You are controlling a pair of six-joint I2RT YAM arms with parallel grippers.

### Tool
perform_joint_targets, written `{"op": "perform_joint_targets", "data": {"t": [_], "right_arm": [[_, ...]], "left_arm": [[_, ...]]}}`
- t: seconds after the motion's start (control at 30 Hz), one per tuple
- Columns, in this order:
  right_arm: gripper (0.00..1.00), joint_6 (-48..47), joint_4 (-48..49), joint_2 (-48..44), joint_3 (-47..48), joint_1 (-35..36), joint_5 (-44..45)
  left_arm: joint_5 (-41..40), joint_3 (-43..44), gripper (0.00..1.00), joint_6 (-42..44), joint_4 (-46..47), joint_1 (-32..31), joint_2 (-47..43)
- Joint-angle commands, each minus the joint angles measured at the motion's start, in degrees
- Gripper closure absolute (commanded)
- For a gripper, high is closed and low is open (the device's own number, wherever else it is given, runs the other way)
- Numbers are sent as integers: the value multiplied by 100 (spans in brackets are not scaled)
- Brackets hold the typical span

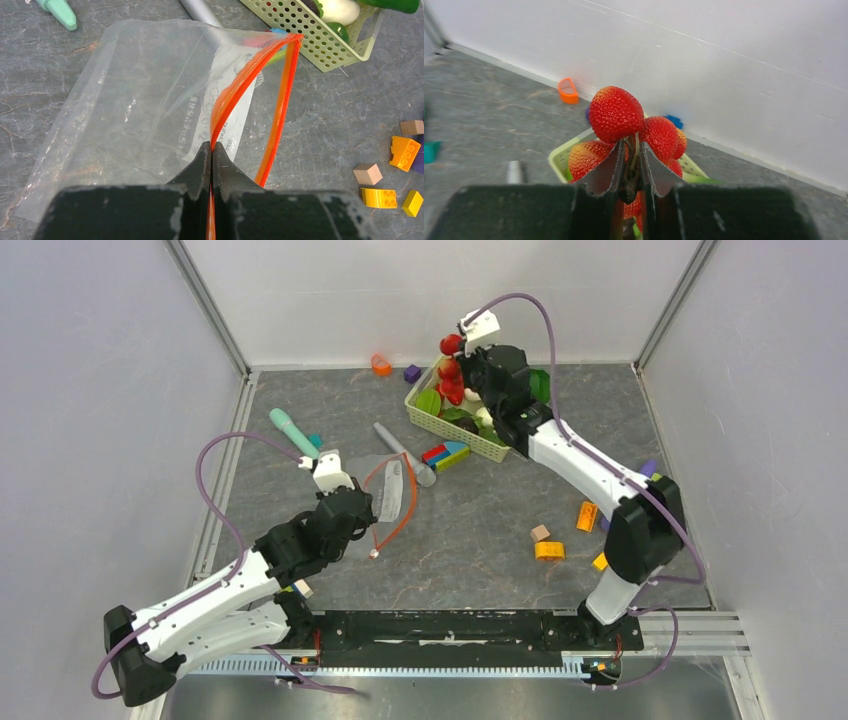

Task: Place the food in the zip-top bag and seal the zipper
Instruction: Pick up the fake fruit from the bin, then place the fake fruit in the zipper food storage bag.

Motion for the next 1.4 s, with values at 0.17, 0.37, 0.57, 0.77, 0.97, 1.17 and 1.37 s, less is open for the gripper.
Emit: {"op": "perform_joint_targets", "data": {"t": [0.17,0.37,0.57,0.77,0.97,1.17,1.37], "right_arm": [[100,863,1464,-2227,-2583,453,-1070],[100,1093,2280,-3632,-4318,1300,-992],[100,1607,3351,-4298,-5547,1818,-1374],[100,2065,4086,-4219,-5736,2120,-2062],[100,2414,4989,-3992,-5848,2240,-2371],[100,2770,5988,-3689,-6138,2281,-2294],[100,2711,6172,-3478,-6233,2306,-1856]], "left_arm": [[-217,-22,98,-25,200,-22,-161],[-141,-19,98,-12,213,-22,-180],[11,-37,98,37,278,-22,-226],[222,-109,98,61,414,-22,-315],[344,-159,98,89,506,-21,-372],[616,-193,98,48,564,-22,-547],[1057,-409,98,99,938,-22,-893]]}}
